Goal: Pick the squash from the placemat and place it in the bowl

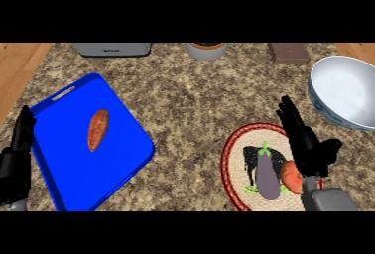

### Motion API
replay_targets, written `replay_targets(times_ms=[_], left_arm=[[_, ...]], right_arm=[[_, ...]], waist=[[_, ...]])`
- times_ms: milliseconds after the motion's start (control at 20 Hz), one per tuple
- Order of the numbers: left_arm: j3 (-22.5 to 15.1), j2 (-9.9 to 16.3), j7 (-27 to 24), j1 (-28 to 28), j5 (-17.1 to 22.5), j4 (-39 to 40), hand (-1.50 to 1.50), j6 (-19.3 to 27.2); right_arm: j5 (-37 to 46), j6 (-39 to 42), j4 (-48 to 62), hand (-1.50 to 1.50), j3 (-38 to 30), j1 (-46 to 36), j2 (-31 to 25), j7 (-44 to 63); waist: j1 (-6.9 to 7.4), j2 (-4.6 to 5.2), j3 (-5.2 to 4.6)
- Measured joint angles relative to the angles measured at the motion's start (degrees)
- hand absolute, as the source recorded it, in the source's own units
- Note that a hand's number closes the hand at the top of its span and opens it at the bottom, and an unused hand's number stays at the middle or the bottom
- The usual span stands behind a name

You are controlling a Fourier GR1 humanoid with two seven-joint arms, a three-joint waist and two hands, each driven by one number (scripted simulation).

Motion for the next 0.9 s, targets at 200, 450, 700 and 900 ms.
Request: replay_targets(times_ms=[200, 450, 700, 900], left_arm=[[-2.41, -2.27, 2.46, -2.02, 1.21, -1.88, 0.00, -2.09], [-6.58, -6.56, 6.41, -4.92, 4.72, -2.24, 0.00, -5.50], [-8.43, -9.44, 9.72, -7.65, 6.76, -1.76, 0.00, -6.99], [-8.98, -10.22, 11.12, -8.78, 7.19, -2.18, 0.00, -8.46]], right_arm=[[1.94, 5.68, -2.18, 1.50, 4.19, 3.13, -3.03, -1.16], [11.94, 4.59, -4.61, -1.50, 6.20, 5.32, -10.30, -6.35], [7.73, 0.06, -8.01, -1.50, 2.82, 15.57, -5.24, -22.15], [5.70, -0.08, -12.96, -1.50, -0.09, 23.14, -5.22, -32.05]], waist=[[-0.44, 1.17, -0.32], [-2.99, 1.29, -0.72], [-3.29, 1.60, -0.43], [-1.97, 1.73, -0.46]])
